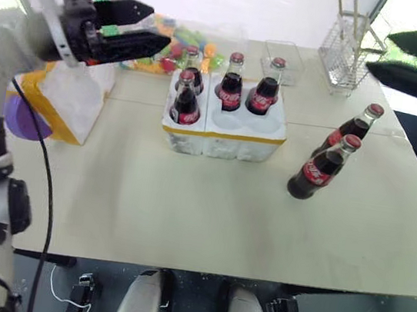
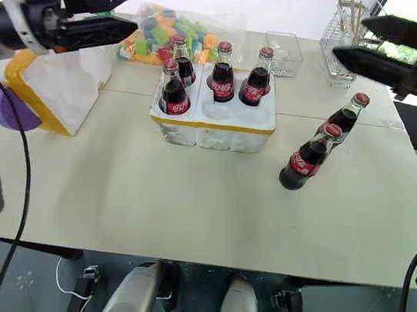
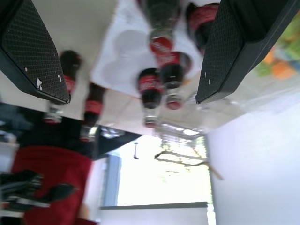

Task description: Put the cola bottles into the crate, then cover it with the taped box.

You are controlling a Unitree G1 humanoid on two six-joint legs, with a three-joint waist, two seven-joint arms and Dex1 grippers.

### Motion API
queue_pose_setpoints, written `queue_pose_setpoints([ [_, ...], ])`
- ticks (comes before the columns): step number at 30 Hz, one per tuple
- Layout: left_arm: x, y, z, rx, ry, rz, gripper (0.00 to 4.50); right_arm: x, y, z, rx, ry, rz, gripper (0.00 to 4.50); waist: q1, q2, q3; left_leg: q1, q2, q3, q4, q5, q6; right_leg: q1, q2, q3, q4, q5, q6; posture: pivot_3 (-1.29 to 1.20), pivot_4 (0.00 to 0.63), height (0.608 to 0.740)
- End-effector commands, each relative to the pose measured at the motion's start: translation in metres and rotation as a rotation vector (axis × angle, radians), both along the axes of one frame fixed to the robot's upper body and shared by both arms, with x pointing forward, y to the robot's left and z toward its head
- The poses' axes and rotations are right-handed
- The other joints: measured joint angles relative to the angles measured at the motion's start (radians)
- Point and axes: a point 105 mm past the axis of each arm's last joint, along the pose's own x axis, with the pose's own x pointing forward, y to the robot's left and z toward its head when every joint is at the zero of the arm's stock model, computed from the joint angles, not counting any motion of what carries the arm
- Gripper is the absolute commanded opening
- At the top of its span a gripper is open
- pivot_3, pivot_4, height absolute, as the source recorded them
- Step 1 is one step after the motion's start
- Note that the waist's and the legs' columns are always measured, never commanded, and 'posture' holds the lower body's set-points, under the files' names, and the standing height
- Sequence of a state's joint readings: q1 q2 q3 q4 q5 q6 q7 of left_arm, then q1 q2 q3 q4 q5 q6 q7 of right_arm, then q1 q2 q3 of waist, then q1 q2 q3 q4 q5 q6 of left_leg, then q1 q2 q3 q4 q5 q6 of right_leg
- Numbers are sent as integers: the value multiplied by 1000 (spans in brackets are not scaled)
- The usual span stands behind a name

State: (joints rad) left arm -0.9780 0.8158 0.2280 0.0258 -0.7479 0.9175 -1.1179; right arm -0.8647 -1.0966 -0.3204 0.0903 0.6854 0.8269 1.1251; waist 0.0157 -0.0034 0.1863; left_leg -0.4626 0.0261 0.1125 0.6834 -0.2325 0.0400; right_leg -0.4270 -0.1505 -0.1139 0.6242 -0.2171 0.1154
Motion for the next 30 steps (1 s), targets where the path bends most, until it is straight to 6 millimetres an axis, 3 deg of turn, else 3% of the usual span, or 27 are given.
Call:
queue_pose_setpoints([
  [1,-23,-16,-11,84,10,-158,4470,-26,-9,5,11,-51,10,4500,-2,0,0,0,0,0,0,0,0,0,0,0,0,0,0,0,150,736],
  [5,-30,-29,-37,164,51,-239,4470,-56,-23,8,142,-34,7,4500,-3,2,1,0,0,1,0,0,0,-2,0,1,3,0,0,0,150,736],
  [10,-32,-45,-60,212,76,-298,4470,-89,-36,-32,166,108,-50,4500,2,1,0,2,0,0,0,1,-1,1,0,0,2,0,0,0,150,736],
  [14,-29,-55,-68,204,87,-320,4470,-84,-46,-80,98,164,-235,4500,-1,0,-1,2,0,-1,1,-3,5,2,0,0,1,0,0,0,150,736],
  [16,-27,-58,-72,206,81,-319,4470,-73,-52,-113,65,166,-379,4500,-1,0,-1,2,0,-2,1,-3,5,1,0,0,2,0,0,0,150,736],
  [20,-25,-61,-76,203,76,-305,4470,-59,-44,-157,95,153,-515,4500,-4,1,-1,2,0,-2,0,0,0,1,0,1,2,0,0,0,150,736],
  [25,-23,-62,-77,196,69,-284,4470,-43,-31,-189,165,155,-608,4500,-3,2,-1,2,0,-2,0,0,-1,0,1,1,2,0,0,0,150,736],
  [30,-24,-62,-75,186,67,-269,4470,-32,-26,-199,202,162,-617,4500,-2,2,-1,2,0,-2,0,0,0,0,0,1,2,-1,0,0,150,736],
])
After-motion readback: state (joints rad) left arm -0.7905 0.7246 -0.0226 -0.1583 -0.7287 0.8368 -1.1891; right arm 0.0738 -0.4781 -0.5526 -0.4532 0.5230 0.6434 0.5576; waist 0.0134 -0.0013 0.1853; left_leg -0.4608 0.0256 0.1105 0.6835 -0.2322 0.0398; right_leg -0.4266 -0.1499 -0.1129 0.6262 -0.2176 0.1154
